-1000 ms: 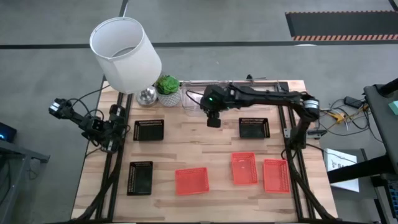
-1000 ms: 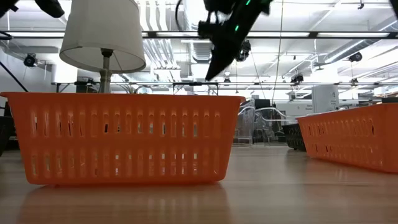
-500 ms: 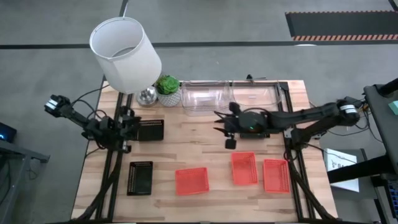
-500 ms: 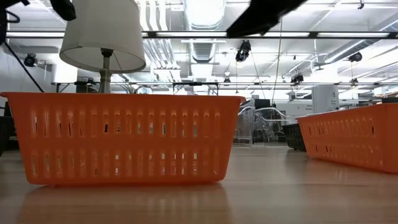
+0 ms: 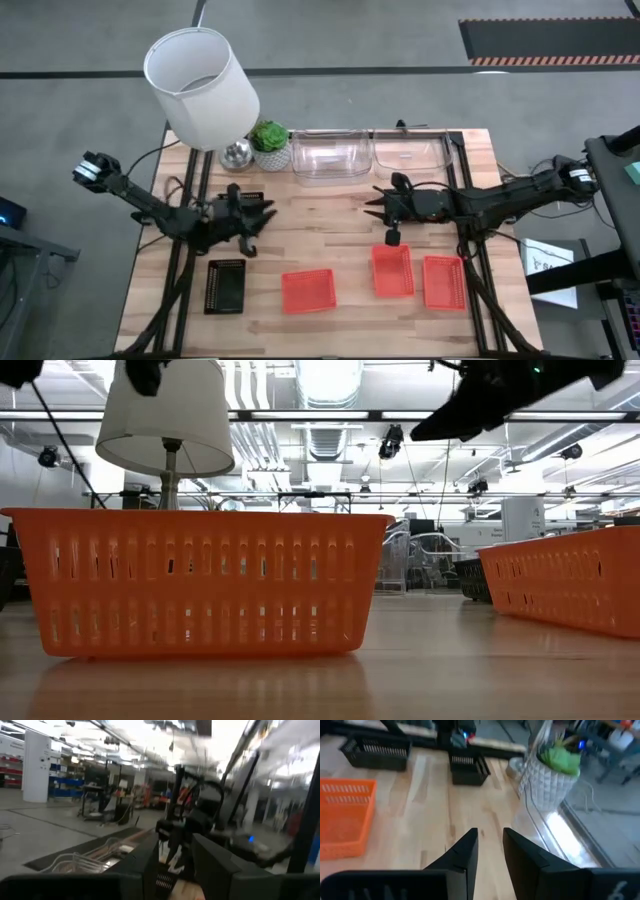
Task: Stack baskets by color
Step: Stack the top right black bin on the top left black bin
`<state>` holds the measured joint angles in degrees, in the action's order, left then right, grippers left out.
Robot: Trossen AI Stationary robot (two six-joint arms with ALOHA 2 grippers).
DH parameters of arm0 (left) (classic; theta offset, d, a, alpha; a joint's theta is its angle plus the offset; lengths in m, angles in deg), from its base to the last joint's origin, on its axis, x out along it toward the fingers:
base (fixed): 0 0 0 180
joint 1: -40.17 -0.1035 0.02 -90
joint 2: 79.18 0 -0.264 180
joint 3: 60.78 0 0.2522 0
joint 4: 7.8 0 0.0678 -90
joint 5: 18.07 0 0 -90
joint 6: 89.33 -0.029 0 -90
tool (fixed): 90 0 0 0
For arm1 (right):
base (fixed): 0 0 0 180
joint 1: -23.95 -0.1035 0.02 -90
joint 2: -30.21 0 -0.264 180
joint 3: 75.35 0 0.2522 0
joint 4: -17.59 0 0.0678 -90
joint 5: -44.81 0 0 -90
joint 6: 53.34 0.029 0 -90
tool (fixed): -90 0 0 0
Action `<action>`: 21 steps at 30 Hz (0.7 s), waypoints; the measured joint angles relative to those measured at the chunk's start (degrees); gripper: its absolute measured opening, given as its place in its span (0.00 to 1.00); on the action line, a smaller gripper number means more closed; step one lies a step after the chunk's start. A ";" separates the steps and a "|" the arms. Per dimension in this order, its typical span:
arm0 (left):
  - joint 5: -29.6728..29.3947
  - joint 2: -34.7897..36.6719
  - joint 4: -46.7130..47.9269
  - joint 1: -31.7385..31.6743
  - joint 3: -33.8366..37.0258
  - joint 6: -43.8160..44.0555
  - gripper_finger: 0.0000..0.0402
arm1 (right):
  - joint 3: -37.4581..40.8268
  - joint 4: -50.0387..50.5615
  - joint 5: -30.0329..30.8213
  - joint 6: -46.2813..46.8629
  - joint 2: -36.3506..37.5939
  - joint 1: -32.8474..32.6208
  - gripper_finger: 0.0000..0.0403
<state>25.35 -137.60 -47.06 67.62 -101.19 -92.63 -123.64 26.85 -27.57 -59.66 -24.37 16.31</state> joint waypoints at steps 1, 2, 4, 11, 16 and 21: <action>-0.01 -1.04 2.08 -0.34 -1.80 -0.01 0.25 | 1.58 -2.71 -0.03 -1.07 0.75 0.00 0.21; 0.01 -1.99 4.26 -0.76 -3.84 -0.03 0.25 | 3.19 -5.39 -0.05 -2.35 1.60 0.00 0.21; 0.00 -3.73 9.18 -1.80 -7.56 -0.03 0.25 | 6.11 -10.73 -0.03 -4.32 2.91 0.02 0.21; 6.10 -12.24 19.82 -7.14 -18.82 0.08 0.25 | 10.50 -14.66 -0.03 -6.74 8.82 0.04 0.19; 14.89 -18.62 27.23 -11.10 -25.94 0.69 0.25 | 10.50 -10.73 -0.18 -6.33 13.97 0.02 0.17; 20.84 -24.86 36.86 -15.20 -34.01 4.32 0.25 | 10.50 -8.22 -5.10 -7.84 20.04 0.02 0.16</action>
<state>46.19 -162.46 -10.20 52.42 -135.19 -88.31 -113.14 18.64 -32.67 -67.50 -4.33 16.34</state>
